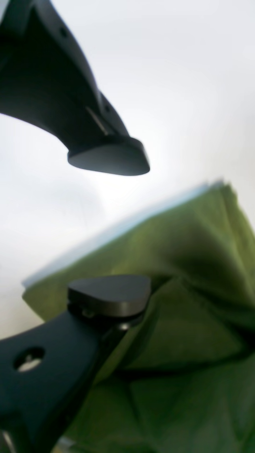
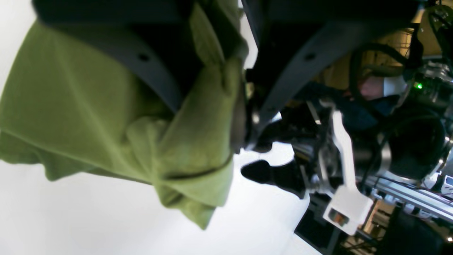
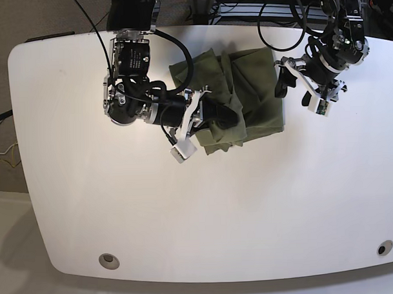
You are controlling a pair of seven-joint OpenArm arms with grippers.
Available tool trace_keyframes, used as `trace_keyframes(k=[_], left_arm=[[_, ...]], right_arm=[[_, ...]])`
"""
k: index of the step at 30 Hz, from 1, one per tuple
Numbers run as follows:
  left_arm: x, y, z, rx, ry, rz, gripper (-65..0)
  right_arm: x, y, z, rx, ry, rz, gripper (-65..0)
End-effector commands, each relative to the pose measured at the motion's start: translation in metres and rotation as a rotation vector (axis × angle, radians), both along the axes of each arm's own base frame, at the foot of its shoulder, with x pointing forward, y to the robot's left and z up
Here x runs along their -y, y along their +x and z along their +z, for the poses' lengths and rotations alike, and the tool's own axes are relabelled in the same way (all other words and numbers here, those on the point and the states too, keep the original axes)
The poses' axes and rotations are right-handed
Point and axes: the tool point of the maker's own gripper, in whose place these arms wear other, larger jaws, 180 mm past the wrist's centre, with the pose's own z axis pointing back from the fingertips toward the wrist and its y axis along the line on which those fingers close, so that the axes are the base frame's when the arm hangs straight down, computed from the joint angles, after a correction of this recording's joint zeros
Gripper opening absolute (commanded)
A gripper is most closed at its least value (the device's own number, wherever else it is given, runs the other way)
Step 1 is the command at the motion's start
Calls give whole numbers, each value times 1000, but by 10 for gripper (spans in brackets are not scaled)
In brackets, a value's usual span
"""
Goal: Fold the T-shirt properly
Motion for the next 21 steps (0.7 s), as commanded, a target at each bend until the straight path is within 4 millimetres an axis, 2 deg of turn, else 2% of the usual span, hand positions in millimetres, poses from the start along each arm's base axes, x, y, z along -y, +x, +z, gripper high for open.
trace_keyframes(k=[1,6,14,16,21], left_arm=[[-9,5,21,74,3,17,-240],[-24,3,35,110,-2,64,-242],[-40,-5,45,124,-29,111,-247],[-33,-8,52,127,-146,101,-256],[-23,-8,62,134,-249,68,-261]], right_arm=[[-2,9,17,54,32,-7,-629],[-3,10,21,60,49,-10,-632],[-14,5,26,69,62,26,-634],[-28,0,29,79,89,53,-637],[-41,-1,34,83,124,63,-639]])
